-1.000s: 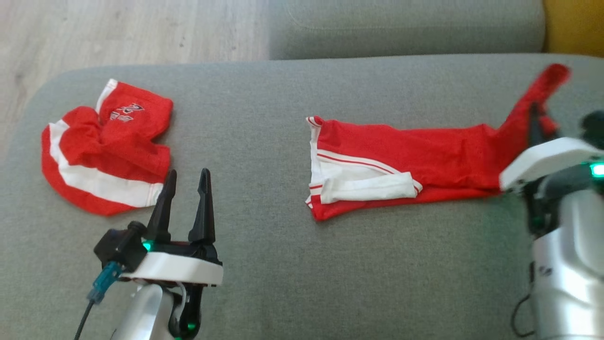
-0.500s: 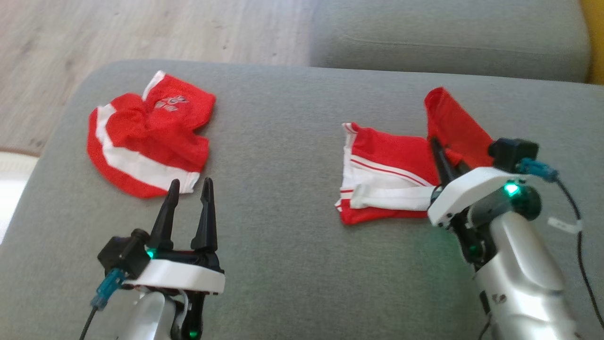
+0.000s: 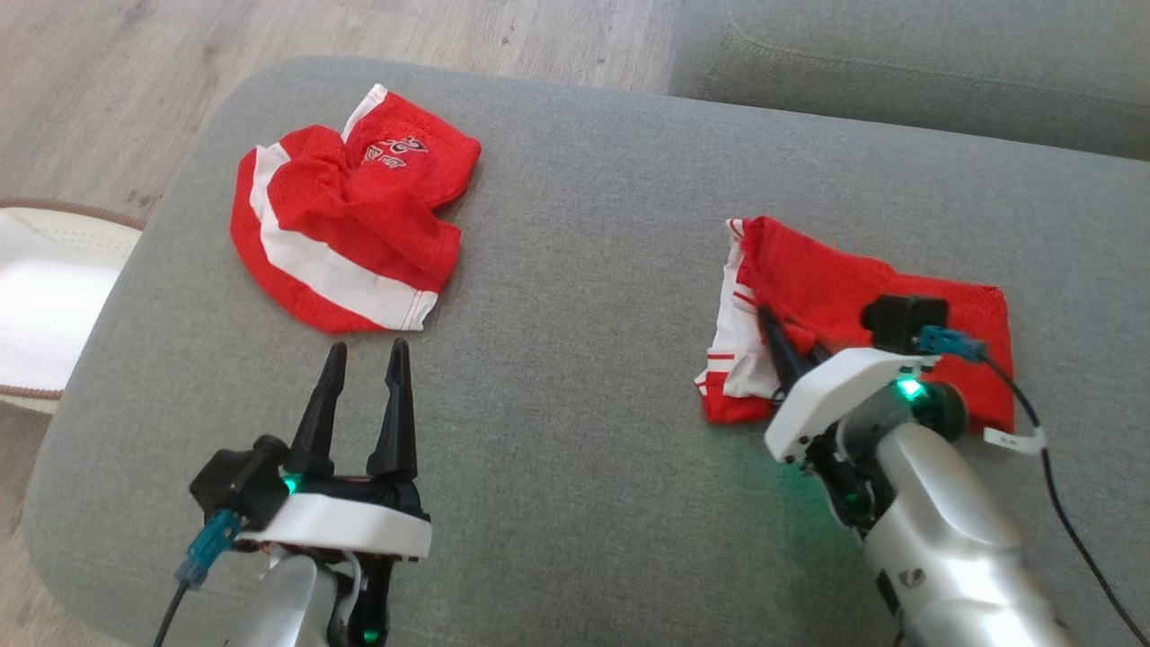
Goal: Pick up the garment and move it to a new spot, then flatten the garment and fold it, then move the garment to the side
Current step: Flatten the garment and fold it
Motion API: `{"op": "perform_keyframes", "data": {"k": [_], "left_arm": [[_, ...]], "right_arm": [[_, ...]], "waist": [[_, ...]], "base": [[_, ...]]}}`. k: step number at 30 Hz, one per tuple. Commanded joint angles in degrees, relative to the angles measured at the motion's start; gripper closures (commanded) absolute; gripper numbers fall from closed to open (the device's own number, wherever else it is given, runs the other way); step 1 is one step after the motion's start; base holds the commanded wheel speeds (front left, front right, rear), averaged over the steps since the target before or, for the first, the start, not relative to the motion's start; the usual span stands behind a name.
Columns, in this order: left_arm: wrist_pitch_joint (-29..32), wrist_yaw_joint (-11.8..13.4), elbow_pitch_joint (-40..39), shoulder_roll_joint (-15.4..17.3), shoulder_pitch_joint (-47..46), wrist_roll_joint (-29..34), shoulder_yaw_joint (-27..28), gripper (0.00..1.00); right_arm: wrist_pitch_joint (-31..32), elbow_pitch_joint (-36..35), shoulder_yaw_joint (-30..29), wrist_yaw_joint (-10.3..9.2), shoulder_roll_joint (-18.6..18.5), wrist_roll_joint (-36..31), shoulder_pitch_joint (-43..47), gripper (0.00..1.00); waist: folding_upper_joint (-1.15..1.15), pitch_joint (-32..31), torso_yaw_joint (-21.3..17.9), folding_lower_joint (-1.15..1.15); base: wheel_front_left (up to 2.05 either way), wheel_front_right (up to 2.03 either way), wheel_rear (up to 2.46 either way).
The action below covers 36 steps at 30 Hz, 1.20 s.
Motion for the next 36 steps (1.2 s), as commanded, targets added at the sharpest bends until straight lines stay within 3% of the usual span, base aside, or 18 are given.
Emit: {"op": "perform_keyframes", "data": {"k": [1, 5, 9, 18, 28, 36], "left_arm": [[-0.3, -0.3, -1.5, 0.6, -2.6, -0.3, 1.6, 0.0], [-0.3, -0.3, -1.3, 0.6, -2.7, -0.3, 2.0, 0.0], [-0.3, -0.3, -1.6, 0.5, -2.6, -0.1, 2.4, 0.0], [-0.3, -0.3, -4.1, 0.3, -2.3, 0.6, 3.8, 0.0], [-0.3, -0.3, -5.3, 0.3, -2.4, 2.3, 4.4, 0.0], [-0.3, -0.3, -6.8, -0.3, -0.7, 3.4, 6.6, 0.0]], "right_arm": [[-0.7, -1.3, 2.9, -0.04, 0.5, 1.7, -2.2, 0.0], [-1.3, -0.4, 6.2, -0.04, 0.5, 4.2, -2.9, 0.0], [-3.6, 1.9, 5.2, -0.04, 0.5, 3.2, -5.1, 0.0], [-10.4, 1.3, -0.9, -0.04, 0.1, -6.9, -8.4, 0.0], [-13.7, -12.3, -9.4, -0.04, -3.1, -14.9, -1.3, 0.0], [-14.1, -24.5, -15.5, -0.04, -1.0, -17.2, 10.5, 0.0]], "waist": [[0.0, 0.1, 0.1, 0.0], [0.0, -0.1, -0.6, 0.0], [0.0, -0.8, -2.3, 0.0], [0.0, -1.7, -8.4, 0.0], [0.0, -1.7, -13.7, 0.0], [0.0, -1.7, -16.7, 0.0]], "base": [[0.0, 0.0, 0.0], [0.0, 0.0, 0.0], [0.0, 0.0, 0.0], [0.0, 0.0, 0.0], [0.0, 0.0, 0.0], [0.0, 0.0, 0.0]]}}
